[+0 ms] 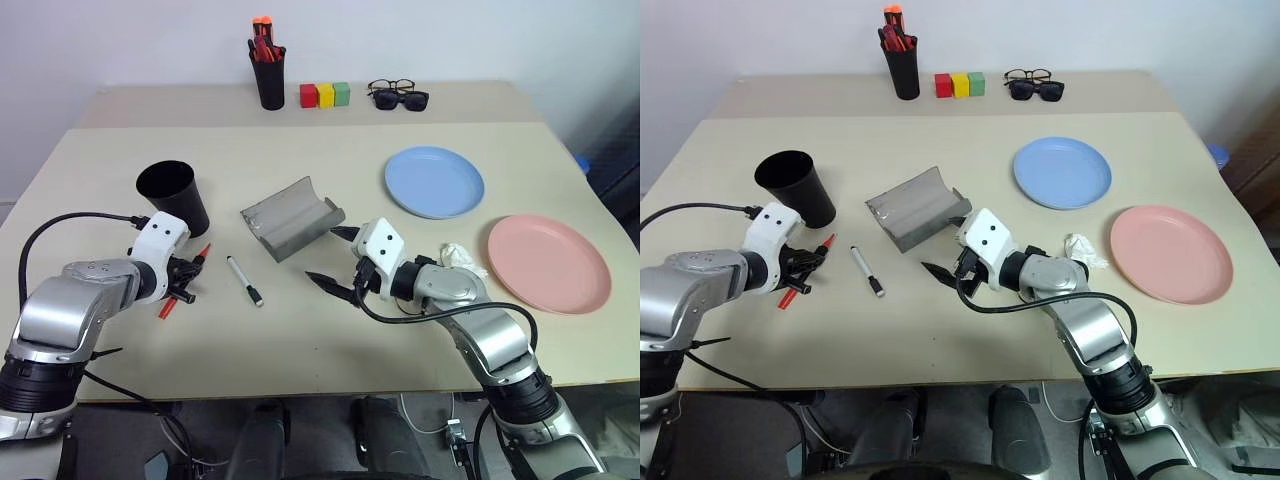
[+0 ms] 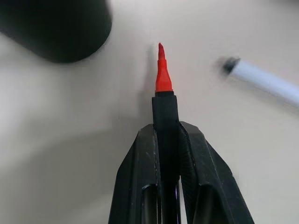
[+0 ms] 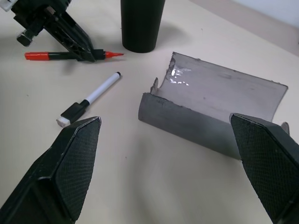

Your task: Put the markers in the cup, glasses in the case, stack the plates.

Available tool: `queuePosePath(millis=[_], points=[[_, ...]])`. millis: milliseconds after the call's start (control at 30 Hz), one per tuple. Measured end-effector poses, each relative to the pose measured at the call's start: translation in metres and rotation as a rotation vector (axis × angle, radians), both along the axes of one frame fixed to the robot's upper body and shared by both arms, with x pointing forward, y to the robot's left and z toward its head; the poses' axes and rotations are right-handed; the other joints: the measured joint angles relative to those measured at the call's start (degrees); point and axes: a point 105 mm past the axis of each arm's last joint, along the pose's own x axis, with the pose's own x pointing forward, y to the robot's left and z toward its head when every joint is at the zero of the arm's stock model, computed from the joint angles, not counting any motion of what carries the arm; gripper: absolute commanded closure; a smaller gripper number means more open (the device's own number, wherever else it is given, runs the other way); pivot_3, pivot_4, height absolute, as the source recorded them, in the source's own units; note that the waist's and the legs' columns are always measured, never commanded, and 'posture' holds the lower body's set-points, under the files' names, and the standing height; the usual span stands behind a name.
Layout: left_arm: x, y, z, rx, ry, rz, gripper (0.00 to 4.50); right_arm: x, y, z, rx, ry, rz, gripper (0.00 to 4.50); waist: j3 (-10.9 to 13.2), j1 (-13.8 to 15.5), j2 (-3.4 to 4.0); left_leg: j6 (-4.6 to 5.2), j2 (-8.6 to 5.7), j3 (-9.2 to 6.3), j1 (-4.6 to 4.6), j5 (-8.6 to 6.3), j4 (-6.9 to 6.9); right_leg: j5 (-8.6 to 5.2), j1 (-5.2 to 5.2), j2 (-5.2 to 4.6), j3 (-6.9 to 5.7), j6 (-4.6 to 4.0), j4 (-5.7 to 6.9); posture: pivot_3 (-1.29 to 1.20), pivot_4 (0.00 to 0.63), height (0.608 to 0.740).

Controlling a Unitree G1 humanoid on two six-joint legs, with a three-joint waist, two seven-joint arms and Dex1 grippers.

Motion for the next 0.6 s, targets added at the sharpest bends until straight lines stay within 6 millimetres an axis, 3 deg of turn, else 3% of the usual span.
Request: queuePosePath(millis=[100, 167, 233, 333, 433, 600], points=[[-0.007, -0.036, 0.060, -0.104, -0.293, -0.205, 4.48, 0.004, 0.003, 0.008, 0.004, -0.031, 0.008, 0.00, 0.01, 0.41, -0.03, -0.03, -0.03, 0.02, -0.02, 0.01, 0.00, 0.00, 0.01, -0.05, 0.01, 0.00, -0.06, 0.00, 0.150, 0.740], [-0.008, -0.044, 0.086, -0.145, -0.421, -0.240, 4.48, 0.005, 0.004, 0.010, 0.008, -0.046, 0.012, 0.00, -0.01, 0.78, 0.01, -0.02, -0.03, 0.02, 0.03, 0.01, -0.02, 0.01, 0.03, -0.02, 0.01, 0.00, -0.04, 0.00, 0.150, 0.740], [0.010, -0.042, 0.110, -0.247, -0.573, -0.148, 4.48, 0.010, 0.004, 0.009, 0.010, -0.046, 0.000, 0.00, -0.01, 1.09, 0.01, -0.02, -0.04, 0.00, 0.05, 0.01, 0.04, 0.01, 0.06, 0.00, -0.01, 0.02, 0.00, 0.00, 0.150, 0.740], [0.039, -0.015, 0.145, -0.274, -0.801, 0.117, 4.48, 0.014, 0.011, 0.016, 0.030, -0.074, 0.008, 0.00, -0.02, 1.02, -0.10, -0.05, -0.05, 0.03, 0.04, 0.04, 0.06, 0.03, 0.06, 0.01, 0.03, 0.04, -0.02, 0.00, 0.150, 0.740], [0.047, 0.016, 0.153, -0.193, -0.935, 0.305, 4.48, 0.017, 0.013, 0.019, 0.039, -0.083, 0.011, 0.00, -0.03, 0.77, -0.08, -0.05, -0.05, 0.06, 0.06, 0.03, -0.03, 0.04, -0.01, 0.01, 0.05, 0.06, -0.01, 0.00, 0.150, 0.740], [0.059, 0.036, 0.120, -0.135, -0.924, 0.425, 4.48, 0.016, 0.019, 0.018, 0.059, -0.079, 0.025, 0.00, -0.03, 1.09, -0.08, -0.05, -0.10, 0.04, -0.02, 0.03, 0.01, 0.05, -0.02, -0.04, 0.03, 0.08, -0.02, 0.00, 0.150, 0.740]])
